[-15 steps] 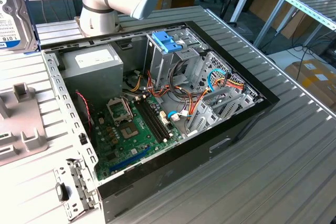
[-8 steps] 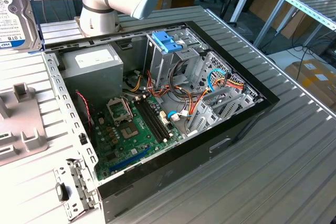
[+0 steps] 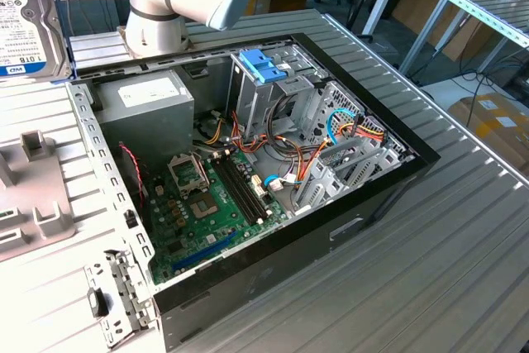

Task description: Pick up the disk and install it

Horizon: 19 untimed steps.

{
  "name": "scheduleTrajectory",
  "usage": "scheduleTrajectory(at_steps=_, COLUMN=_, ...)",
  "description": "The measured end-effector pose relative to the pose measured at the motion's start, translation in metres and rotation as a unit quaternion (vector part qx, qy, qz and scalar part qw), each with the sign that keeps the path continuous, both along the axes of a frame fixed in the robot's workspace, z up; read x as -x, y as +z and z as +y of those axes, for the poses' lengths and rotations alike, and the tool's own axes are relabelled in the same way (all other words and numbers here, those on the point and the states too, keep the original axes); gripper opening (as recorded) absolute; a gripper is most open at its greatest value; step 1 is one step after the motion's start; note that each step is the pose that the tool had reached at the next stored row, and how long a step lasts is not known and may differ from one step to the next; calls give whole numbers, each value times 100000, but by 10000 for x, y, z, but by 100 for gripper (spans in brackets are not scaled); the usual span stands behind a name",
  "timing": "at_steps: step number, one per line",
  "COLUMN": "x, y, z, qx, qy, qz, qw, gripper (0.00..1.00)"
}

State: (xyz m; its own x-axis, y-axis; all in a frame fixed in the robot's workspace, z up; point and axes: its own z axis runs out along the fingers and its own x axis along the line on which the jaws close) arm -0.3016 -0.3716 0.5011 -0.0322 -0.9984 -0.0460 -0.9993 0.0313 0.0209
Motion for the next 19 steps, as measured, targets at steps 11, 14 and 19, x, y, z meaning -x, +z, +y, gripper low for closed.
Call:
scheduleTrajectory(at_steps=11, x=-104, y=-5, z=0, qx=2, qy=-1, qz=13, qw=100000, gripper=37)
scheduleTrajectory(at_steps=14, x=-135, y=-6, z=0, qx=4, qy=-2, qz=14, qw=100000, gripper=37)
scheduleTrajectory(at_steps=19, x=-175, y=-7, z=0, qx=3, qy=1, qz=16, qw=100000, gripper=37)
